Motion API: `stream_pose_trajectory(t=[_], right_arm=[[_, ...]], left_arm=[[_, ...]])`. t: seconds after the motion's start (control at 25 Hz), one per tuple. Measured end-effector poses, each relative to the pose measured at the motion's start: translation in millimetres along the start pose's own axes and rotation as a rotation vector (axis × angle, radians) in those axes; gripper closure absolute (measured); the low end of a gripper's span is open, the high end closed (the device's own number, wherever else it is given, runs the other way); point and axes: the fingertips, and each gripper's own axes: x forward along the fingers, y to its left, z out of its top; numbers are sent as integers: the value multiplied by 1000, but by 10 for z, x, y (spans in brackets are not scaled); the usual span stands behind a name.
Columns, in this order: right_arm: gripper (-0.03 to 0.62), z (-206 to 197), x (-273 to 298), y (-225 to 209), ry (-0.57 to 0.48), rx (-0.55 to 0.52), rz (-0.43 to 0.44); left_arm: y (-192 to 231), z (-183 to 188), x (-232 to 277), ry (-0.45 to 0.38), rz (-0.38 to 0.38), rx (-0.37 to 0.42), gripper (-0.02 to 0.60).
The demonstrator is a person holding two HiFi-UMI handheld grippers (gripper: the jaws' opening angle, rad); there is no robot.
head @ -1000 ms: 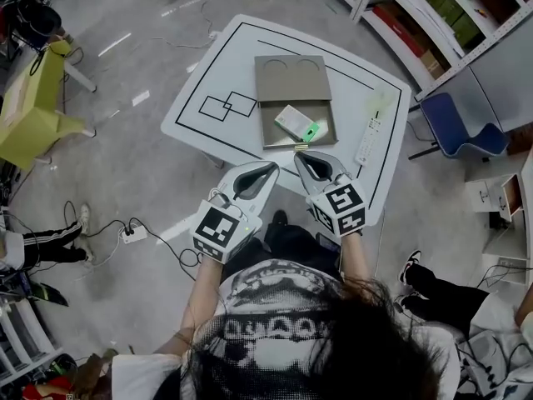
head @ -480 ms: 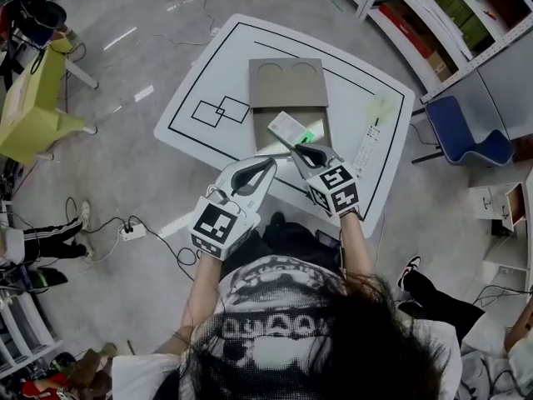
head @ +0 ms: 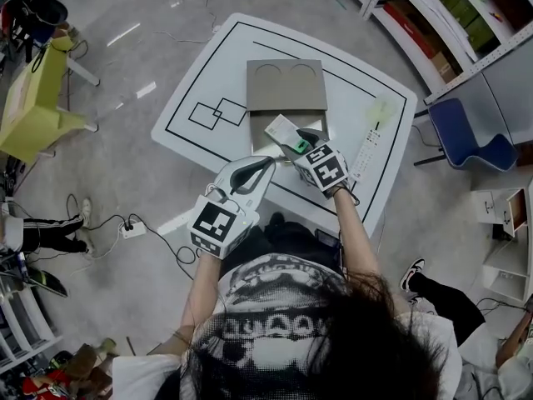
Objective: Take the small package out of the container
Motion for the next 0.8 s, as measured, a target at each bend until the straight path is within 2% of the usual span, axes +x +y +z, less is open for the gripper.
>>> stream_pose_trajectory(t=[0.12, 0.36, 0.8], right_arm=[[319, -84, 178, -56, 60, -28, -1], [251, -198, 475, -148, 164, -101, -5], [237, -328, 726, -181, 229, -90, 42]], left_arm=[[37, -7, 7, 1, 13, -3, 581], [114, -44, -10, 13, 43, -12, 581], [138, -105, 14, 40, 60, -23, 581]])
